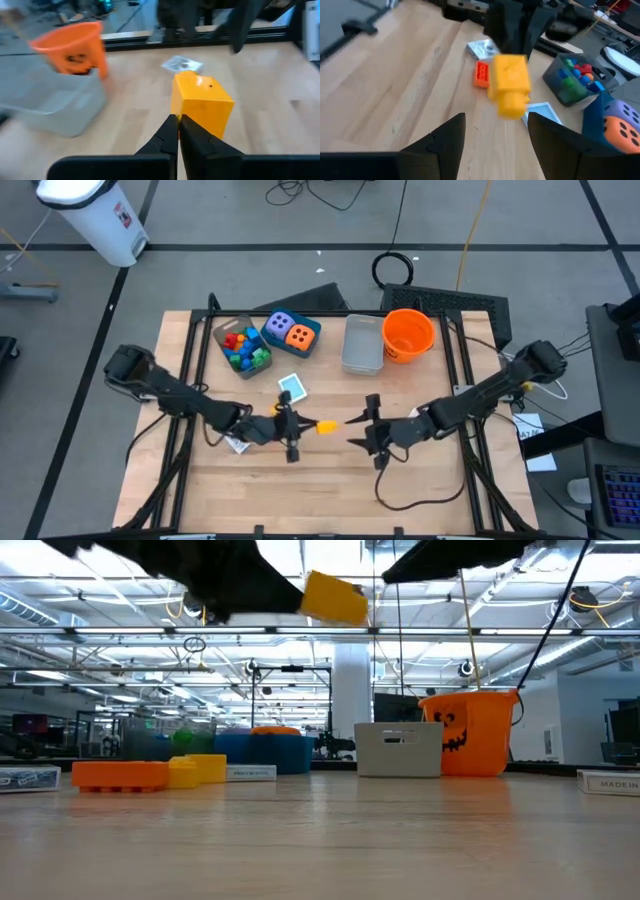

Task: Pick & Place Toys
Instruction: Put the yellow game piece into the black bin

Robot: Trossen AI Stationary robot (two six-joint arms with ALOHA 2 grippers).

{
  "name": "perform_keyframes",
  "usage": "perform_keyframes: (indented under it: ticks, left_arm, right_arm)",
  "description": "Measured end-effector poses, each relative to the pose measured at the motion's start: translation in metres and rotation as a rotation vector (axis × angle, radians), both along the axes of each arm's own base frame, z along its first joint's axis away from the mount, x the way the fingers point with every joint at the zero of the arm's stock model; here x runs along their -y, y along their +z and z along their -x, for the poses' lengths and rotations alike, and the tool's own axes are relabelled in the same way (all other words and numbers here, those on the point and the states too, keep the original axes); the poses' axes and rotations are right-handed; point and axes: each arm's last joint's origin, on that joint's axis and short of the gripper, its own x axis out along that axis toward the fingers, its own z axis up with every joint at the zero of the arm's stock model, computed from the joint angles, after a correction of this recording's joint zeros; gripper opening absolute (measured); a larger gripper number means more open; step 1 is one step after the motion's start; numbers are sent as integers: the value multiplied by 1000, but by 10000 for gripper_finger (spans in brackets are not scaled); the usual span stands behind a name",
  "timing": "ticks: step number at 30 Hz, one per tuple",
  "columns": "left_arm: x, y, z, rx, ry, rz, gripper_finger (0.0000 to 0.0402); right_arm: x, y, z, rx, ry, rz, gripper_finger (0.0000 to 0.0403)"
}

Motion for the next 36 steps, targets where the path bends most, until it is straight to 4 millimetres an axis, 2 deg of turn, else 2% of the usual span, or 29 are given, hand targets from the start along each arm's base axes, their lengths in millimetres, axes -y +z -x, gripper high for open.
perform_keyframes:
  ticks: [4,7,13,18,24,31,36]
  left_arm:
    - [-7,22,23,-37,85,-54,10]
    - [-15,34,43,-89,165,-67,5]
    - [-40,38,85,-230,411,-66,7]
    - [-66,36,111,-294,638,-25,10]
    - [-100,34,117,-358,845,-30,6]
    - [-141,26,112,-490,961,5,8]
    - [-162,17,110,-580,1004,35,14]
  right_arm:
    - [2,9,11,-8,-8,-34,210]
    - [3,7,14,-42,-23,-49,210]
    - [8,-21,22,-84,-52,-74,210]
    - [12,-44,29,-68,-65,-107,210]
    - [14,-56,34,-27,-64,-133,210]
    - [14,-56,34,-21,-63,-134,210]
    - [14,-56,34,-22,-63,-133,210]
